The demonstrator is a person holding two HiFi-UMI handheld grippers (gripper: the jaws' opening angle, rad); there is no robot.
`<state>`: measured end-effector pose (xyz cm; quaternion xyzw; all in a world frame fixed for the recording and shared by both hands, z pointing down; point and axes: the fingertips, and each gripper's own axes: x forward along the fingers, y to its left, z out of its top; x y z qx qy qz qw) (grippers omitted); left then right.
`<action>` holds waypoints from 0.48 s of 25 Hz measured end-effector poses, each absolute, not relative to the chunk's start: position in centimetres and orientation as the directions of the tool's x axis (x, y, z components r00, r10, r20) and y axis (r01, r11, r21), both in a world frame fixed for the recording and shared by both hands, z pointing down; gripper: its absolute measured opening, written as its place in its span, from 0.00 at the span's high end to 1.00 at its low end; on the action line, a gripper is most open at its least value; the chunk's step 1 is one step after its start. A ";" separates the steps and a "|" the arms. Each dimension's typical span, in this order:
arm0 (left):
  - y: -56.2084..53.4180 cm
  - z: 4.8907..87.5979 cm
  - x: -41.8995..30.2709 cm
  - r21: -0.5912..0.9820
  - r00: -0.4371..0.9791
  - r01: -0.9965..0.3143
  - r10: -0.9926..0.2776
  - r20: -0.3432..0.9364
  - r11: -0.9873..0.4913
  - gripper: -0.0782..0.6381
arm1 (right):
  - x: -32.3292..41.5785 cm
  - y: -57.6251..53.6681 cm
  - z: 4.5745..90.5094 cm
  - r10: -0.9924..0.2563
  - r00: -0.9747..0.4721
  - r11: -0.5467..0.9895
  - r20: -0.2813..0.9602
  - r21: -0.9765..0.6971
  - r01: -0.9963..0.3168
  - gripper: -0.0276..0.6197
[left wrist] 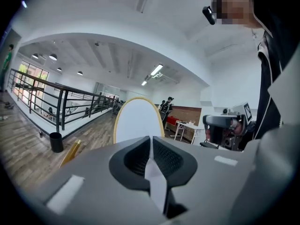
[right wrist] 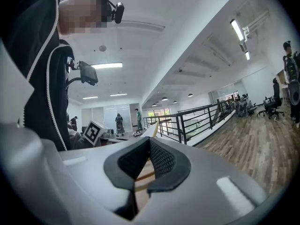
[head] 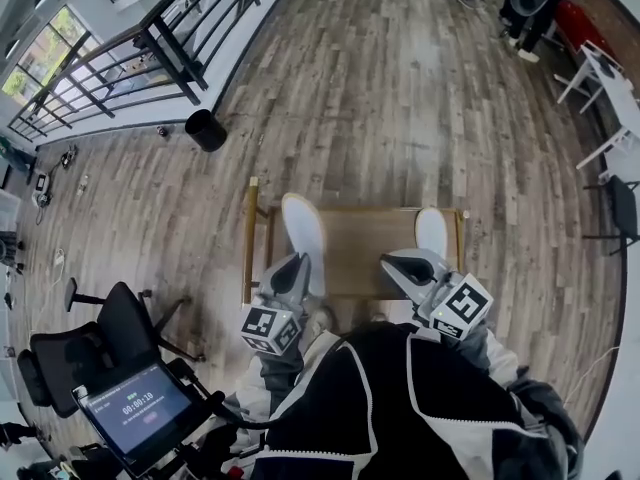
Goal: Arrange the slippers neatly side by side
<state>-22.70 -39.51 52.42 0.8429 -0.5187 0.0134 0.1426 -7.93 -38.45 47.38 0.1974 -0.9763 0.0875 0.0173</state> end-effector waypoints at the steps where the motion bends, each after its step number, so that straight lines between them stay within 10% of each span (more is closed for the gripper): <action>1: -39.8 53.3 -23.1 0.228 0.451 -0.884 -0.873 0.188 -0.408 0.85 | -8.0 -38.4 47.3 -0.382 -0.922 0.907 0.066 -0.163 -0.388 0.95; 12: -43.5 64.3 -28.0 0.277 0.294 -0.944 -0.833 0.468 -0.177 0.86 | -8.5 -37.0 46.7 -0.400 -0.912 0.898 0.088 -0.160 -0.410 0.95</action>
